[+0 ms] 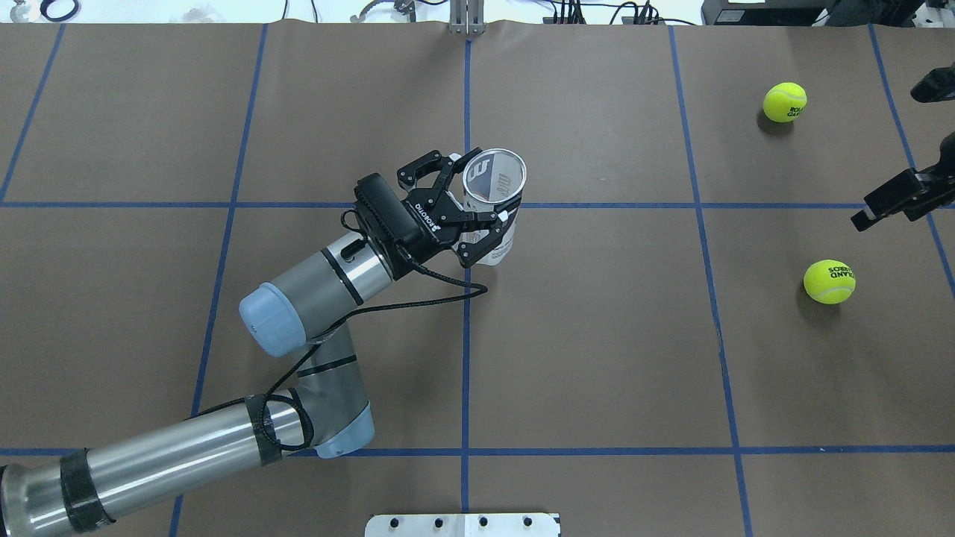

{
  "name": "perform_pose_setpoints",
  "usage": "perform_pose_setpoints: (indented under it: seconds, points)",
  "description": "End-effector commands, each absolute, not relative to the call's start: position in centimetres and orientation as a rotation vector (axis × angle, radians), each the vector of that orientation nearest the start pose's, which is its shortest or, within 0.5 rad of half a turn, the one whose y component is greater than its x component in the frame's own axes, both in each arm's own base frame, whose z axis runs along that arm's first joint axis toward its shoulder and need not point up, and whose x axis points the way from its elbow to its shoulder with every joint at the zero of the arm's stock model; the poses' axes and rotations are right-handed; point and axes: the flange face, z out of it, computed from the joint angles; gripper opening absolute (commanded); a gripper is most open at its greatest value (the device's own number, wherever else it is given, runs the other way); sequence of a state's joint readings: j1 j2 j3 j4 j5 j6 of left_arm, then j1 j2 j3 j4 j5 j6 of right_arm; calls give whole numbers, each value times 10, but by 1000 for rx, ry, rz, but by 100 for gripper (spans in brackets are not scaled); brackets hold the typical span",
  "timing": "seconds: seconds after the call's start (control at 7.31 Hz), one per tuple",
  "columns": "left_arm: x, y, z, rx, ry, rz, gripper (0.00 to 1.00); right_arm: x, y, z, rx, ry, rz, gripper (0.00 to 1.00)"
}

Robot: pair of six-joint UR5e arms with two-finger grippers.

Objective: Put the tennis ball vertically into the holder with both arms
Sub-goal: 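Lift and rotate the tube upright with the left gripper, opening upward, then lower the right gripper onto the nearer tennis ball while left holds tube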

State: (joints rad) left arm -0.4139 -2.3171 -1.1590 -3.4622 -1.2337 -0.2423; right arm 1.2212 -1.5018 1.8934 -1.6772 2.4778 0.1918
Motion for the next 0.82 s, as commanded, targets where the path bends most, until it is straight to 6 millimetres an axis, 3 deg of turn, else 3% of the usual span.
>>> perform_pose_setpoints:
  seconds: [0.0,0.14,0.27,0.68]
  points:
    - [549,-416,225,1795,1283,125,77,-128,-491,468,9,-938,-286,100]
    - [544,-412,246,1781,1266,127,77,-139,-488,469,-1,-932,-309,100]
    - [552,-403,252,1767,1267,122,77,-141,-488,469,-4,-933,-311,100]
    - [555,-399,249,1764,1276,118,77,-145,-487,469,-6,-932,-319,100]
